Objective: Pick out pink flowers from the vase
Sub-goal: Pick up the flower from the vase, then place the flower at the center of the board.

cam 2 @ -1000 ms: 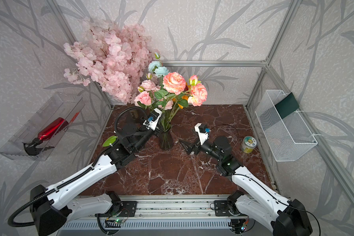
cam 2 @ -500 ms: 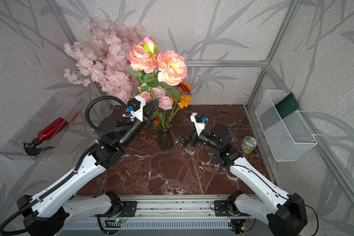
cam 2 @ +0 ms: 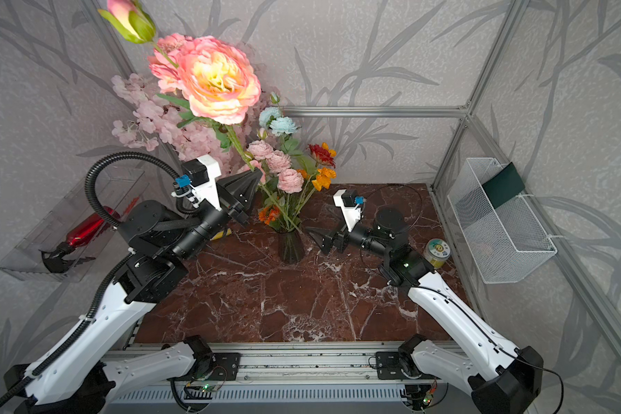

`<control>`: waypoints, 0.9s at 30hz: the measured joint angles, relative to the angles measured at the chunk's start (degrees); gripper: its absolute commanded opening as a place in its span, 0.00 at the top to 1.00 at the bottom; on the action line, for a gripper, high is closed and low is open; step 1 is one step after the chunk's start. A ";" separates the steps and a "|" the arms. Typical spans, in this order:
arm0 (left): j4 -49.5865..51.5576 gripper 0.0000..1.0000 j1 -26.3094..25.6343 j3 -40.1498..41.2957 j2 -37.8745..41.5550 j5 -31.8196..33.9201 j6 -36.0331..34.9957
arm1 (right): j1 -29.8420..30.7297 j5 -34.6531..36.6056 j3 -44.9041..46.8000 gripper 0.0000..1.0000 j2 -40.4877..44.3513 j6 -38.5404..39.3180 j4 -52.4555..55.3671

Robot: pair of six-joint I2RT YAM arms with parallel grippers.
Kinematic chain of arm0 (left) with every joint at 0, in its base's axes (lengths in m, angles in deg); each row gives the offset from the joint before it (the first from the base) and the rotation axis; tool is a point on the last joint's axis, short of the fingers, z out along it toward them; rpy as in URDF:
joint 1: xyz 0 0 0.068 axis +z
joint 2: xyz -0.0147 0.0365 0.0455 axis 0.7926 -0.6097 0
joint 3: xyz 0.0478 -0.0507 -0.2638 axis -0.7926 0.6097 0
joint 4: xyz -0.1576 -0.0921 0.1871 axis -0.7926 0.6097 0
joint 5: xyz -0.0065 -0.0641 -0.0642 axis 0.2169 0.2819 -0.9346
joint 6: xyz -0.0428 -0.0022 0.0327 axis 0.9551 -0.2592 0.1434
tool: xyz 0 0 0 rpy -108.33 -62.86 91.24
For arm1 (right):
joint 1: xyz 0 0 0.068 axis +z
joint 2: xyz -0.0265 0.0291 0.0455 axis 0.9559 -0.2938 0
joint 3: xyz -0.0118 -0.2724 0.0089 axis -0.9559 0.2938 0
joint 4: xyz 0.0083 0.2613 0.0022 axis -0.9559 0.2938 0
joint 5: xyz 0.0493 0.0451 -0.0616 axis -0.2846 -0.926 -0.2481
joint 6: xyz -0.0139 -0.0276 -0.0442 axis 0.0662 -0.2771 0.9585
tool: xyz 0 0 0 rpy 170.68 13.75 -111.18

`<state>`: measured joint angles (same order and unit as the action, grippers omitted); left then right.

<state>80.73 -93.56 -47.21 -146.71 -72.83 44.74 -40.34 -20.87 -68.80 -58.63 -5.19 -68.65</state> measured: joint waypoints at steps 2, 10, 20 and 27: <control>-0.04 1.00 0.00 1.68 -0.24 -3.52 0.72 | 0.00 -0.92 -0.59 0.01 0.39 0.13 1.73; 0.37 1.00 -0.07 7.74 -3.04 -17.16 2.62 | 0.00 -5.44 -3.76 0.03 1.70 0.83 4.52; -1.95 1.00 -0.07 9.97 -3.39 -23.98 4.96 | 0.00 -10.99 -5.40 0.23 -0.74 -0.26 4.37; -3.02 1.00 -0.07 10.03 -4.31 -25.14 5.62 | 0.00 -13.35 -5.84 0.42 -2.73 -1.20 4.17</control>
<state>77.72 -93.62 -37.18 -151.02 -97.96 50.36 -40.34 -34.22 -74.63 -61.36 -6.39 -64.47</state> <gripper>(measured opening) 0.058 0.627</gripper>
